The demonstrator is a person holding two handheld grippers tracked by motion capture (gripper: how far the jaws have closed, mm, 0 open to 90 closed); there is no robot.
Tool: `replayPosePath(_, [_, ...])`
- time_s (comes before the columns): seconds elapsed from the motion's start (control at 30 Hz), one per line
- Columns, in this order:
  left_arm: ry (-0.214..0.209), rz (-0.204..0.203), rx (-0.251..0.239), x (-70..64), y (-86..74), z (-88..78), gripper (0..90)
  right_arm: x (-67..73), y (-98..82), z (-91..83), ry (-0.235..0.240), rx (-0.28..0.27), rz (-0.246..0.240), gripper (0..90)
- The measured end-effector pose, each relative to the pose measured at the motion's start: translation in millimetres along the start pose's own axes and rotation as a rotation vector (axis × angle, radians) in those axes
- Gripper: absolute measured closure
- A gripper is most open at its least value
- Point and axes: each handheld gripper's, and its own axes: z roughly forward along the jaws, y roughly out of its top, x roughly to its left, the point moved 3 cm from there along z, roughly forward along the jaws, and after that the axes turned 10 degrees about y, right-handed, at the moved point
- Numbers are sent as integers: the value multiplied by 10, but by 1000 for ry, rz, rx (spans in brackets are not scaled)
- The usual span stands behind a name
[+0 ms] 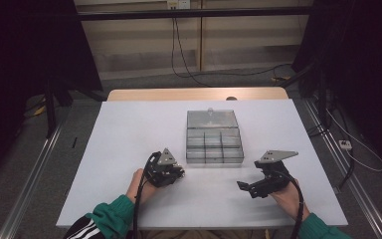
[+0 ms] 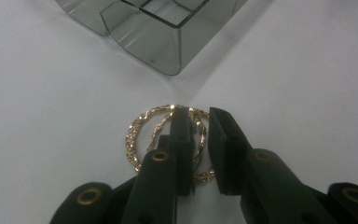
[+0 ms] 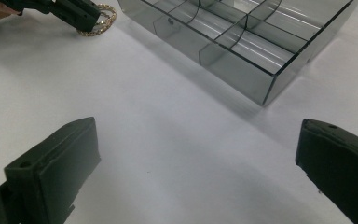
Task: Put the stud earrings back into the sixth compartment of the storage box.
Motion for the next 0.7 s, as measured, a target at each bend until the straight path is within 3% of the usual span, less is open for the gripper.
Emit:
replayPosePath(0.03, [15, 2, 5, -1, -2, -5, 829, -2, -1, 3, 0, 0, -2, 0])
replayPosePath(0.07, [-7, 1, 0, 1, -4, -1, 835, -2, -2, 5, 0, 1, -2, 0])
replayPosePath(0.3, [-21, -1, -2, 6, -12, 0, 874, -3, 0, 8, -4, 5, -4, 0])
replayPosePath(0.7, [6, 14, -31, 14, -17, -51, 884, -4, 4, -7, -10, -2, -6, 0])
